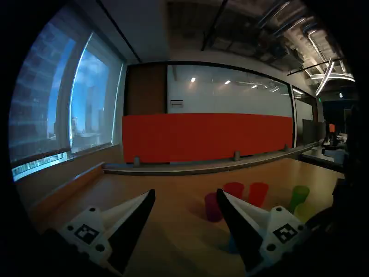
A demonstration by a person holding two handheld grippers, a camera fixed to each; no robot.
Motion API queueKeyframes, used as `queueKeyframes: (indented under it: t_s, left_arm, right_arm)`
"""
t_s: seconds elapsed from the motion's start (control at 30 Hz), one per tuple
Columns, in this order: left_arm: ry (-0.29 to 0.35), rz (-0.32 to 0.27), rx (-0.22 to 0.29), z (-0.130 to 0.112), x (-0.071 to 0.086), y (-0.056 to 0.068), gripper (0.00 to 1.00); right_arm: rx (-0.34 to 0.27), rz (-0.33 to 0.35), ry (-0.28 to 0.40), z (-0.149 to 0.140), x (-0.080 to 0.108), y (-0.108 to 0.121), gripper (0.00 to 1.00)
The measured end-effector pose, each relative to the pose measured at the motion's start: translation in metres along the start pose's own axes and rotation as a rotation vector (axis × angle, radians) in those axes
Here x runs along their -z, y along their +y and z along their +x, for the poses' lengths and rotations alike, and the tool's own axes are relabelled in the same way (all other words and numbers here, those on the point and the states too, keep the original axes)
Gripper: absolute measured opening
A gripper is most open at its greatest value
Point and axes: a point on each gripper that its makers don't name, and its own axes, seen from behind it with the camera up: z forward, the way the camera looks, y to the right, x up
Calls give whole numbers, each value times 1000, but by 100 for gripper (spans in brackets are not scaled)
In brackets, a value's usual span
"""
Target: Pour water
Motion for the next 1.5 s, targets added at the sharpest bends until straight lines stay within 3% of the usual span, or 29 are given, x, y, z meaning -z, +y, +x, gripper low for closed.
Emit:
queueKeyframes:
  t_s: [0.2, 0.5, 0.7, 1.0, 1.5]
  left_arm:
    - [27, 6, 11, 1, -3, 4, 98]
    - [57, 44, 11, -3, -6, 0, 98]
    - [66, 55, 1, -13, -7, 1, 98]
    - [89, 83, -34, -21, -7, -3, 98]
    - [89, 97, 0, -46, -9, -13, 98]
  right_arm:
    - [-3, -1, 25, 1, 1, -3, 100]
    - [-30, -11, 28, -5, 5, -4, 100]
    - [-48, -30, 12, -12, 6, 2, 100]
    - [-30, -89, 12, -10, 14, 23, 100]
    - [-27, -107, -7, -8, 17, 25, 100]
